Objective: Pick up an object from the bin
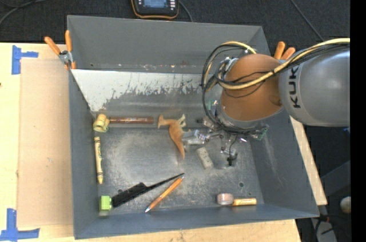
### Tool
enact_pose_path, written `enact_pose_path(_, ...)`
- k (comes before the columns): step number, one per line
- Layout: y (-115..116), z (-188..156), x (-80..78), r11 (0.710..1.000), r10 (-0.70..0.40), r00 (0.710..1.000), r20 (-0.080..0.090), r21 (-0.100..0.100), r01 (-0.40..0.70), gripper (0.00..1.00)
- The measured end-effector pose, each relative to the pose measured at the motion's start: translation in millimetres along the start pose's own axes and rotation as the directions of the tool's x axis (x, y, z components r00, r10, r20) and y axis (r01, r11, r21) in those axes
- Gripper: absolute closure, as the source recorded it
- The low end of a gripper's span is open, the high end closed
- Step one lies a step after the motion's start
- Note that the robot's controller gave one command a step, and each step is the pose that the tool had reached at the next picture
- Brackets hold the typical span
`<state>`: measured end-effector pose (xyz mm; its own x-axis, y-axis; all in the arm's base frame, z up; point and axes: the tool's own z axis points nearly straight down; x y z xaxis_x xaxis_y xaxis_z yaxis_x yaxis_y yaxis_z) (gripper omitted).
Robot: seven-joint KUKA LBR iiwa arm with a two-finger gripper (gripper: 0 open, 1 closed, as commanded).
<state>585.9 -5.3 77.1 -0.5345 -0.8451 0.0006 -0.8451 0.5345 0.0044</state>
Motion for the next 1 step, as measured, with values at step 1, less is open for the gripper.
enact_pose_path(1,15.2,6.0,-5.7,0.871,0.491,0.871,-0.013,-0.004,-0.491,1.00)
